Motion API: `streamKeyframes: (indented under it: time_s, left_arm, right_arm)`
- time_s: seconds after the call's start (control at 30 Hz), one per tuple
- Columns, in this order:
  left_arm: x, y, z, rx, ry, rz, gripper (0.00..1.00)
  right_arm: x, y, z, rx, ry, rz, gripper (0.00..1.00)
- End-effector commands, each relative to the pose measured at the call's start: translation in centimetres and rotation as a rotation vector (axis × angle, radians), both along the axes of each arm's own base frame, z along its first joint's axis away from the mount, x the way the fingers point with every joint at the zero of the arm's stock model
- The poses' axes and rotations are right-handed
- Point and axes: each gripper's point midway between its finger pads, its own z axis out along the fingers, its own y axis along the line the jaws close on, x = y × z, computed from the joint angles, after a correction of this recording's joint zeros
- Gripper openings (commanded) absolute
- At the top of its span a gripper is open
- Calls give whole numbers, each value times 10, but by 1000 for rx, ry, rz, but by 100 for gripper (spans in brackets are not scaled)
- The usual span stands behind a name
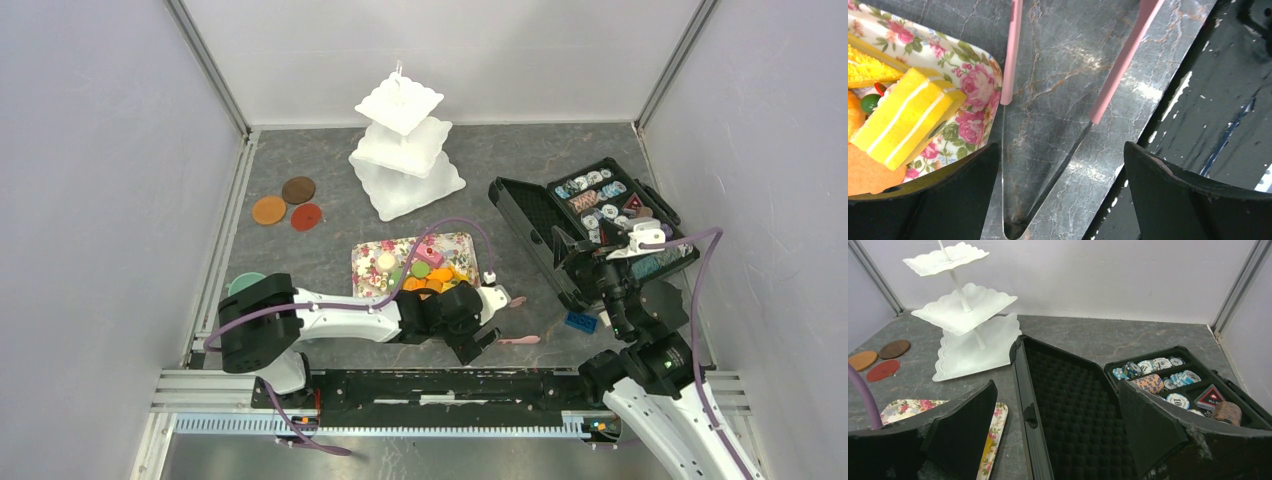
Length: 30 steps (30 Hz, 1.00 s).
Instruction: Serve the afternoon tea
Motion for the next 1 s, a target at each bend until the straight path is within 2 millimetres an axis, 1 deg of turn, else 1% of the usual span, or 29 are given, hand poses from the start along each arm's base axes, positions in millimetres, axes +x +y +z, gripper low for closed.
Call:
streamKeyframes:
  time_s: [0.0,0.1,0.23,0.3,0.43,0.5,0.67,0.77,0.83,0.9,0.97]
  left_arm:
    - [8,-5,11,0,-29,2,100]
    - [7,1,13,-8,-25,11,100]
    - [7,5,7,8,-29,11,100]
    - [7,4,5,16,-27,7,100]
    - [7,0,-1,20,-17,1,100]
    - [5,-1,-5,25,-10,-6,100]
    - [2,-4,-7,21,12,-16,100]
    - [1,-7,-8,18,21,-11,96]
    - [2,-7,-9,21,19,-3,92]
    - [6,-8,-11,26,11,17,92]
    - [7,-10,-12,20,6,34,90]
  right_arm:
    - [5,-6,-9,-16,46,-45,98]
    - [7,-10,-17,-32,87,-78,98]
    - [9,-10,-20,-35,107,-83,98]
    - [9,-11,-20,-21,111,-92,98]
    - [12,-22,-15,8,156,-170,98]
    - [14,-24,-14,2,171,-185,98]
    - [16,-33,-19,21,171,-247,98]
    - [19,-33,-27,33,192,-262,98]
    - [19,-30,-26,39,186,-246,98]
    - [16,-23,-21,36,164,-195,98]
    - [13,-24,-19,26,154,-182,98]
